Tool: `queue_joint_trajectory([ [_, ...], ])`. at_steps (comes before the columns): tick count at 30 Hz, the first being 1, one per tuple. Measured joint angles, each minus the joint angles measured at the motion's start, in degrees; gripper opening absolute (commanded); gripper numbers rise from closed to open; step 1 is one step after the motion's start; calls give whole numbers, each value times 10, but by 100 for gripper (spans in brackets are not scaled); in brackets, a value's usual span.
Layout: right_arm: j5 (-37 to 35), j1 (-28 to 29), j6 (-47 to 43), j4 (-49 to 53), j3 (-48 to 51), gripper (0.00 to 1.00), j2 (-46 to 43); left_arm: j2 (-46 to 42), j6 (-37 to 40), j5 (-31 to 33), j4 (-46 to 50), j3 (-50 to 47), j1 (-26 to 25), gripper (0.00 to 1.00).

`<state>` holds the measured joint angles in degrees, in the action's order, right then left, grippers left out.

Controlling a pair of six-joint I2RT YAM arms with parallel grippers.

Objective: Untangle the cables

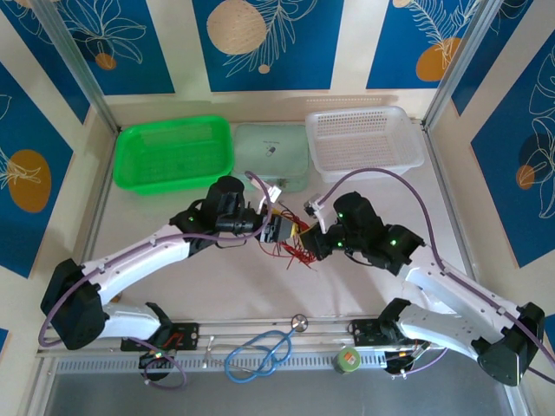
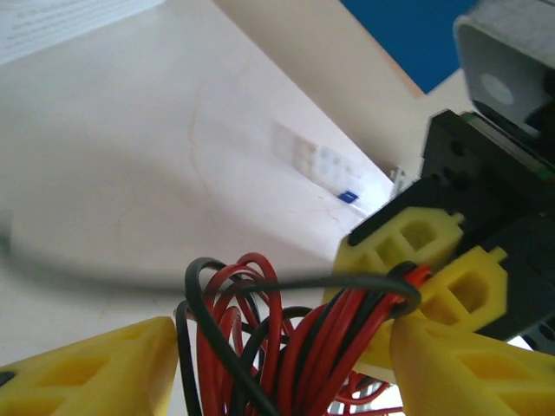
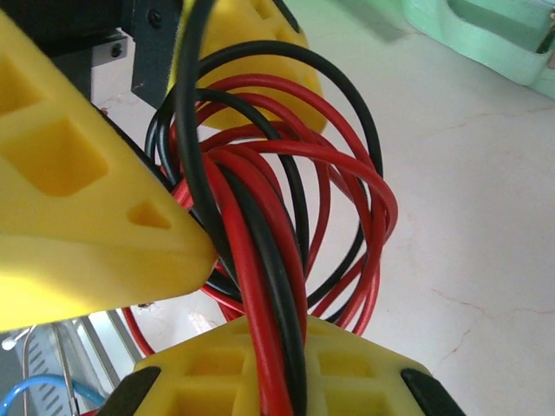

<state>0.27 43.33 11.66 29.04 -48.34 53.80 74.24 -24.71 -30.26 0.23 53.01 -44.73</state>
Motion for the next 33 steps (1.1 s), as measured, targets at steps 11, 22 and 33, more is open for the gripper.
queue_joint_trajectory([
  [11,28,-14,-51,-19,42,0,-45,-8,-69,-112,-120,-62,35,40],
  [22,30,-21,-60,-31,42,0,-56,13,-130,-177,-212,-70,56,31],
  [33,27,-21,-53,-34,43,0,-58,-19,-92,-151,-133,-71,57,0],
])
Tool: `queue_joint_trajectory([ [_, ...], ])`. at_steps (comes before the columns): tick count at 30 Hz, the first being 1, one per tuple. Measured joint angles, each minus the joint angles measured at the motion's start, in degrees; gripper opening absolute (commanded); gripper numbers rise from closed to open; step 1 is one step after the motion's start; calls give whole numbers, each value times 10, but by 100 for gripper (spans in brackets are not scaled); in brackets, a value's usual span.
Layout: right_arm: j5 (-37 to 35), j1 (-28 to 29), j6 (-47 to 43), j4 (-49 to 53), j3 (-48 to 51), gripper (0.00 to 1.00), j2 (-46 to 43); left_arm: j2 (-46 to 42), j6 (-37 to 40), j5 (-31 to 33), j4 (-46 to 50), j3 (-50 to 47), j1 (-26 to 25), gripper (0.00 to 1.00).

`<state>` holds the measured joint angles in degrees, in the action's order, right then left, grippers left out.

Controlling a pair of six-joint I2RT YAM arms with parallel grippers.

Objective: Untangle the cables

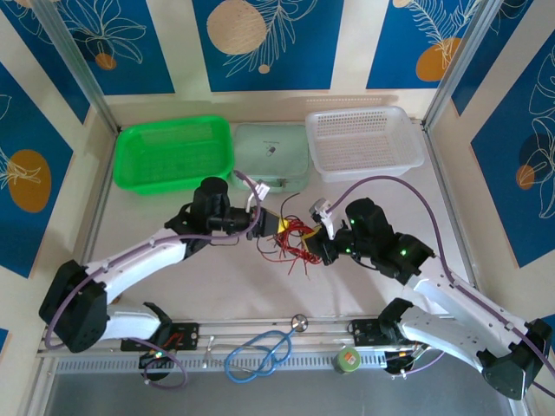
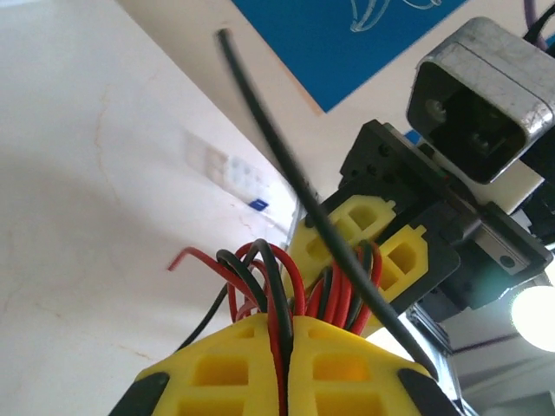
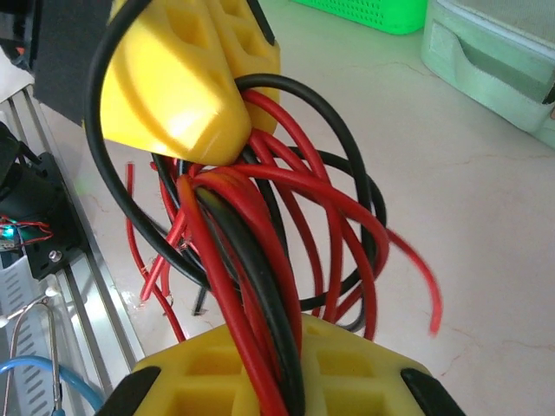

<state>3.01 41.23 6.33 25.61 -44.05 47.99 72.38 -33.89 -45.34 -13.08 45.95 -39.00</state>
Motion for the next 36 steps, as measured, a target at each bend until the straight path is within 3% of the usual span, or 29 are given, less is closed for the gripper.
queue_joint_trajectory([
  [10,-81,37,146,-54,48,11,-18,-145,40,228,176,0,-2,0],
  [14,-124,68,230,-85,76,10,-18,-153,35,278,190,-10,-2,0],
  [18,-194,106,346,-98,102,2,-17,-172,11,340,196,-52,-2,0],
  [27,-301,134,566,-106,112,0,-42,-316,-72,469,233,-141,-14,0],
  [32,-323,129,575,-81,96,0,-43,-334,-80,506,272,-141,-12,38],
  [36,-324,89,507,-22,66,0,-20,-312,-61,549,332,-123,1,65],
])
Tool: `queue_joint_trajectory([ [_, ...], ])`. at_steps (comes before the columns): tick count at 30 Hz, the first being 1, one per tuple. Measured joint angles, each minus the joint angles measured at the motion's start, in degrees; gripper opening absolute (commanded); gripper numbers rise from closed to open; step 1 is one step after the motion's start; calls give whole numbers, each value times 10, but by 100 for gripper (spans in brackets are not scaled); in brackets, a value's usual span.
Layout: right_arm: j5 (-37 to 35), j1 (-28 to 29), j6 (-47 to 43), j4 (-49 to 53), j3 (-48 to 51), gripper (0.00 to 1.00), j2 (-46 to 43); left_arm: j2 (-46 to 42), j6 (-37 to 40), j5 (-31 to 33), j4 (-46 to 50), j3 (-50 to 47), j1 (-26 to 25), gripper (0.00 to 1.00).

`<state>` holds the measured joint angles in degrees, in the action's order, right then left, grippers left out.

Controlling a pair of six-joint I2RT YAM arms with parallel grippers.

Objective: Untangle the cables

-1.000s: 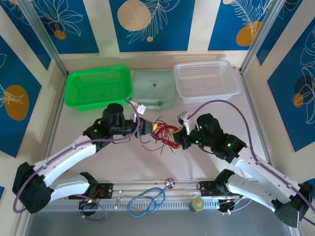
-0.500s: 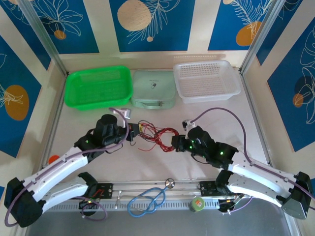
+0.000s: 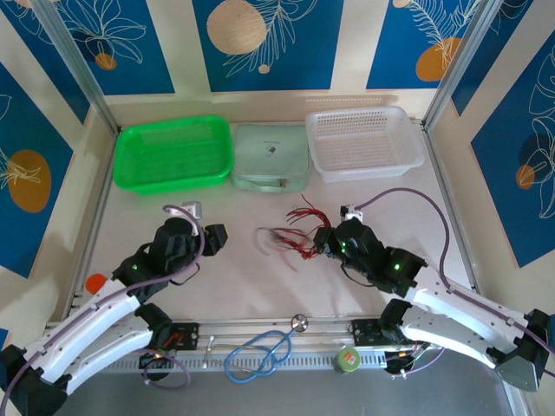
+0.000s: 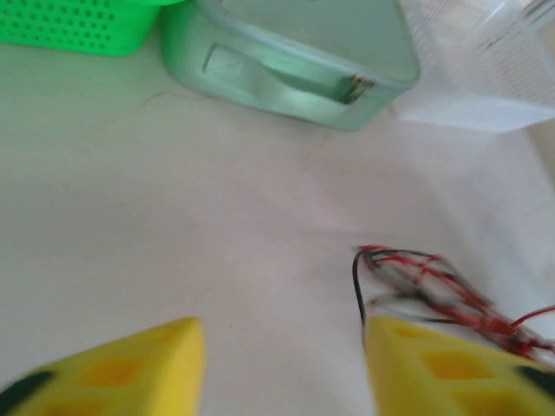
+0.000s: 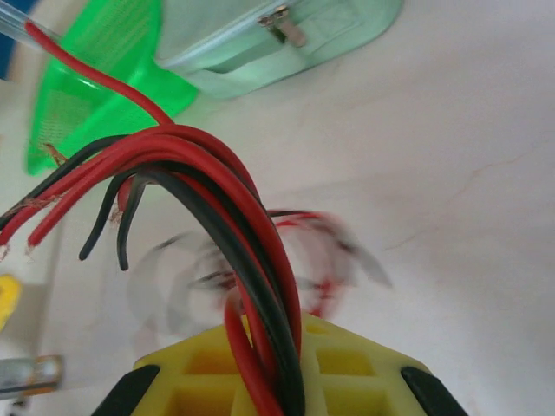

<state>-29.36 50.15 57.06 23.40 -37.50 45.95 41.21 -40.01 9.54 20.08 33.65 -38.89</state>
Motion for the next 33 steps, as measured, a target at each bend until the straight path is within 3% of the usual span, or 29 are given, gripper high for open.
queue_joint_trajectory([
  [6,93,-86,-137,47,-86,0,41,52,62,-2,35,84,0,82],
  [7,113,-102,-153,51,-99,0,45,59,75,-11,34,96,0,89],
  [12,210,-176,-199,82,-165,0,74,108,165,-108,-3,141,-16,92],
  [21,370,-263,-172,122,-273,0,151,182,306,-250,-121,148,-86,97],
  [27,455,-286,-139,128,-315,0,188,187,376,-272,-221,146,-120,100],
  [33,497,-288,-104,118,-327,0,197,249,421,-280,-259,169,-148,100],
])
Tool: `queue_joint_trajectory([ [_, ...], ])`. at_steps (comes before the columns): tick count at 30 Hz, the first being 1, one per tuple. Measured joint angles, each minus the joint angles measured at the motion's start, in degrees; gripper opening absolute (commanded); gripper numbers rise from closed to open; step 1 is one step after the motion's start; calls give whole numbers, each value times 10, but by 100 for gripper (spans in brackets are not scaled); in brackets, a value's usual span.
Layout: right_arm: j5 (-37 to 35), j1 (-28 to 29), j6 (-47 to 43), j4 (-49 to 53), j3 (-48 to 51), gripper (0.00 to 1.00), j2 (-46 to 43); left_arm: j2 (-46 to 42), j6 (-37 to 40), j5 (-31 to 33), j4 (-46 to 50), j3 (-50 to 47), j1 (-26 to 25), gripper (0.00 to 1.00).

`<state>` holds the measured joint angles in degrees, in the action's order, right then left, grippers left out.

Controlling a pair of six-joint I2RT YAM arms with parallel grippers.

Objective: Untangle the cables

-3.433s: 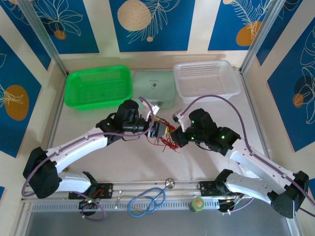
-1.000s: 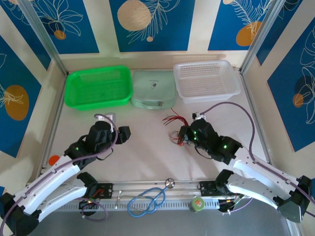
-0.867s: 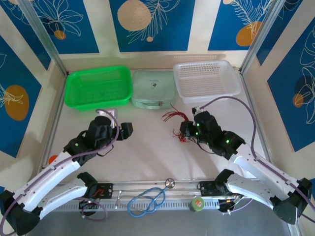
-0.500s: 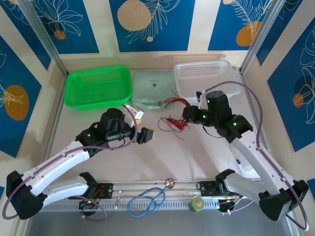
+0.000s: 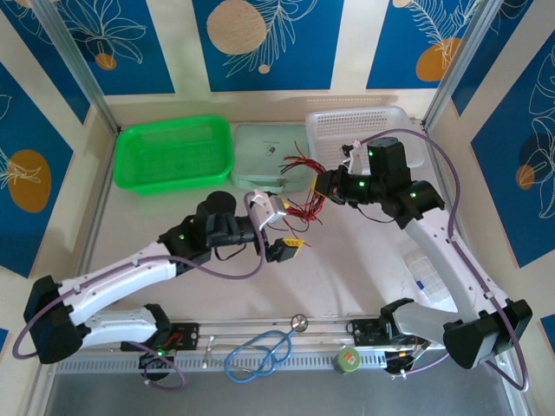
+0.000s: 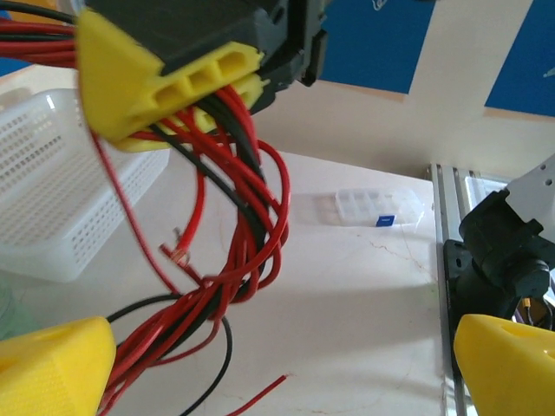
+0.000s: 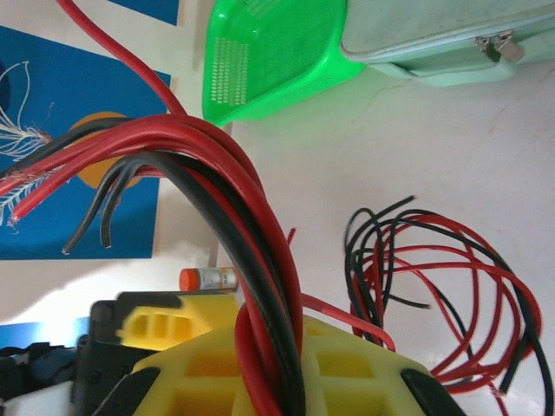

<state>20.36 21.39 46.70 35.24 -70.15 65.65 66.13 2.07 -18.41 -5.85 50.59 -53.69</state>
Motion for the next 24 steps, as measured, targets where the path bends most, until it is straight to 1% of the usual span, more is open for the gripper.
queue_joint_trajectory([
  [3,0,4,23,-13,1,0,0,24,14,18,-22,2,-28,99],
  [5,-6,10,40,-23,3,0,0,35,26,47,-41,2,-53,97],
  [8,-21,25,61,-42,14,0,0,51,51,118,-76,2,-92,92],
  [12,-41,40,85,-60,29,0,0,78,92,237,-125,2,-131,83],
  [16,-56,46,100,-78,40,0,0,108,128,332,-160,2,-143,75],
  [18,-60,49,105,-80,44,0,-2,118,144,369,-176,2,-143,68],
  [22,-63,52,108,-82,45,0,-8,130,160,416,-203,2,-144,56],
  [24,-63,53,110,-82,45,0,-12,134,167,433,-216,3,-144,47],
])
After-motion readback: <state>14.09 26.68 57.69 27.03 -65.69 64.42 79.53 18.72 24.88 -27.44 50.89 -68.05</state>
